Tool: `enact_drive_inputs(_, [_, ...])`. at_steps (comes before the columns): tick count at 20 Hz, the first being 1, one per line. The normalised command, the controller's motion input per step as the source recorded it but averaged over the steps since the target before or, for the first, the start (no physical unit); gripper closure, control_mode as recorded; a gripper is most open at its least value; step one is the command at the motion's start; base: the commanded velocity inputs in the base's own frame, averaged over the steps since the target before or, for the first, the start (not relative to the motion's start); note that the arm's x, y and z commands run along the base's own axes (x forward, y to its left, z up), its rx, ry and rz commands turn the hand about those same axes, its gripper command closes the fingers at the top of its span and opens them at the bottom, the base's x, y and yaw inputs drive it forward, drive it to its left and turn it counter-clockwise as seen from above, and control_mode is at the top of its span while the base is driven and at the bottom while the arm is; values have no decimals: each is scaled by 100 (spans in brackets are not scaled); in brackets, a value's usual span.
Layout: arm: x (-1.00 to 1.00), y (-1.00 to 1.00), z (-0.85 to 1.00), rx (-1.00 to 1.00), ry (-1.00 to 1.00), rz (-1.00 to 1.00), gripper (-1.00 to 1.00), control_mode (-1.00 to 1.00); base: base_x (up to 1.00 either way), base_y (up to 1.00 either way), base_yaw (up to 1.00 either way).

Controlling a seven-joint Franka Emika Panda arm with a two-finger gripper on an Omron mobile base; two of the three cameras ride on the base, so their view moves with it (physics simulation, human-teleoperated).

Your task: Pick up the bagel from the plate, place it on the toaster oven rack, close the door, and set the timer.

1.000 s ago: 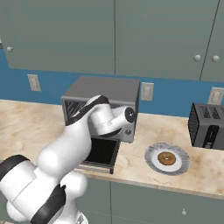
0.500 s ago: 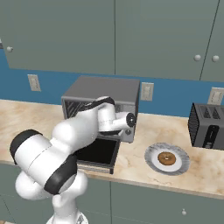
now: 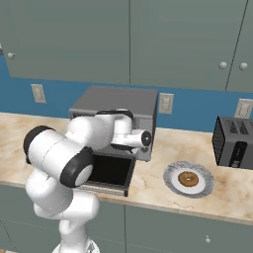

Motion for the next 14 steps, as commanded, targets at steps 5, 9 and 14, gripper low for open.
enact_drive_inputs(5, [31,3,-28,2,-8,-2,-100,-100,0,0,0])
enact_drive_inputs(9, [27,1,-30,1,-8,-2,-100,-100,0,0,0])
enact_drive_inputs(14, [19,0,-38,0,-4,-1,-100,-100,0,0,0])
